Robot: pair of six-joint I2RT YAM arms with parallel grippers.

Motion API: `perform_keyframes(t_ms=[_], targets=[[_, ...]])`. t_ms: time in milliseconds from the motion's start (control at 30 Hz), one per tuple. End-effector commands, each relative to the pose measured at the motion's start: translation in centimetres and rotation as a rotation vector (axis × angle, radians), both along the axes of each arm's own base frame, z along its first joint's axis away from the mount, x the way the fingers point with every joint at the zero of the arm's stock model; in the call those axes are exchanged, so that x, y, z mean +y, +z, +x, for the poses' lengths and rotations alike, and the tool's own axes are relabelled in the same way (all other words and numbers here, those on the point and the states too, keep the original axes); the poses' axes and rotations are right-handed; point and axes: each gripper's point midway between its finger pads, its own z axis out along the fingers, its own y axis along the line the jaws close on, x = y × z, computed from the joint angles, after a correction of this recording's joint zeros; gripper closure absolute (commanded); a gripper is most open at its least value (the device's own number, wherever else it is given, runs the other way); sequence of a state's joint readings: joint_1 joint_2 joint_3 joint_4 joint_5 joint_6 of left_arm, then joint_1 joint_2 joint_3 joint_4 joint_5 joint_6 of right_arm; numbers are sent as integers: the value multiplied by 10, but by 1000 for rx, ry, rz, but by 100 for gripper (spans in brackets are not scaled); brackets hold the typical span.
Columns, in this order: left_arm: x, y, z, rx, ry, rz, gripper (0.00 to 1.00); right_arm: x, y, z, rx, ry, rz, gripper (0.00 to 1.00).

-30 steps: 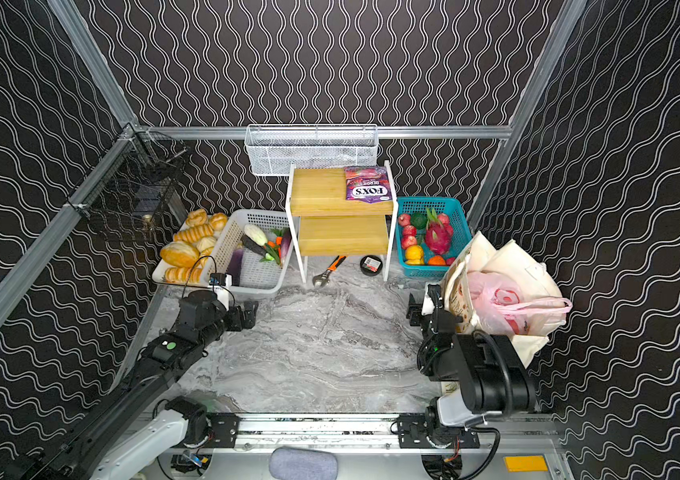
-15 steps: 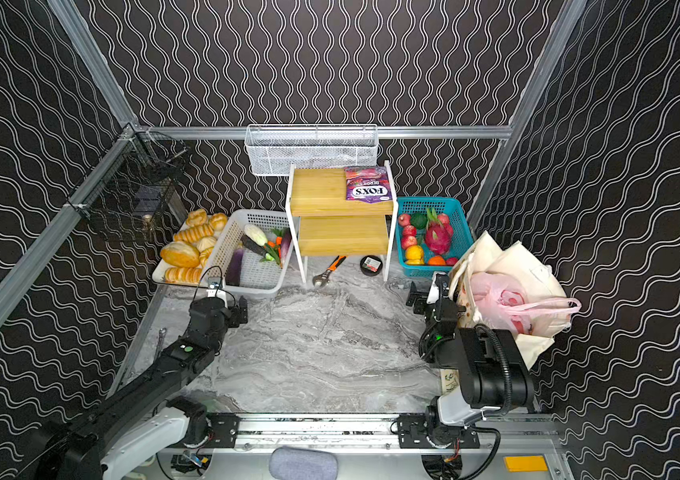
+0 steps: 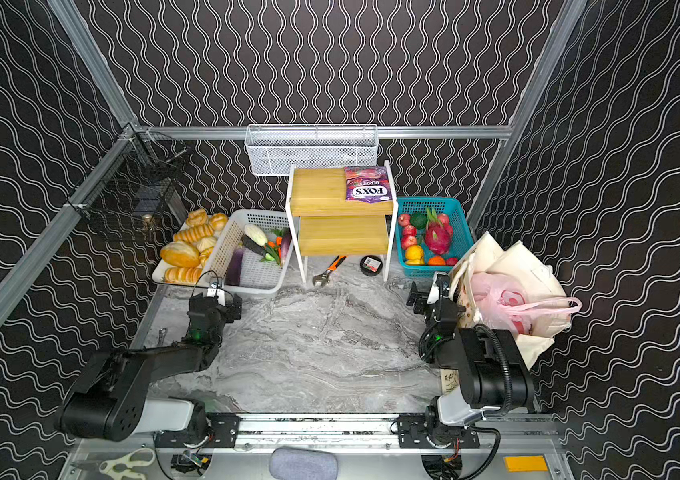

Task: Place the mixed food into the grocery bags and tie them

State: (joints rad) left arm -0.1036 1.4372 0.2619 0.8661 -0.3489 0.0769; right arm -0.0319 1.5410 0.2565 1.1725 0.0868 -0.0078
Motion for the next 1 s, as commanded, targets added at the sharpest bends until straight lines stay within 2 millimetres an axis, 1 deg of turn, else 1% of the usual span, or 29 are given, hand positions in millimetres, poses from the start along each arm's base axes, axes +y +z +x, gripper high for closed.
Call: perform_keyframes(t_ms=[0,100,133,167,200,267,333,400,433,500,767,867,967], targets=[[-16,21,20,-160,-116,-122,1,-6,8,0,-33,-35,-1,0],[-20,5,23,-174,-155,-125,2,-6,7,0,-31,-35,0,0],[-21,9,22,-190,-166,-125,1,-6,8,0,-32,-35,0,0],[-21,4,21,-152,-161,-134,1,-6,8,0,-32,-36,0,0],[-18,2,22,-136,-147,-131,1,-6,7,0,-30,-34,-1,0],[-4,2,30,-139,-56,-123,2,-6,7,0,-30,-34,0,0],[-7,-5,36,-70,-38,-95,1,-6,7,0,-30,-36,1,0],[-9,-2,38,-84,-17,-59,1,-6,7,0,-31,-36,-1,0],[-9,-4,36,-71,-12,-66,1,-6,7,0,-32,-37,-1,0],[-9,-2,37,-86,-14,-58,1,-6,7,0,-32,-35,-1,0],[-9,-2,37,-81,-19,-59,1,-5,7,-1,-30,-30,-1,0],[-19,-2,38,-77,-63,-45,1,-4,5,1,-19,-26,3,0],[-20,-2,39,-75,-71,-45,1,-5,6,1,-26,-26,3,0]])
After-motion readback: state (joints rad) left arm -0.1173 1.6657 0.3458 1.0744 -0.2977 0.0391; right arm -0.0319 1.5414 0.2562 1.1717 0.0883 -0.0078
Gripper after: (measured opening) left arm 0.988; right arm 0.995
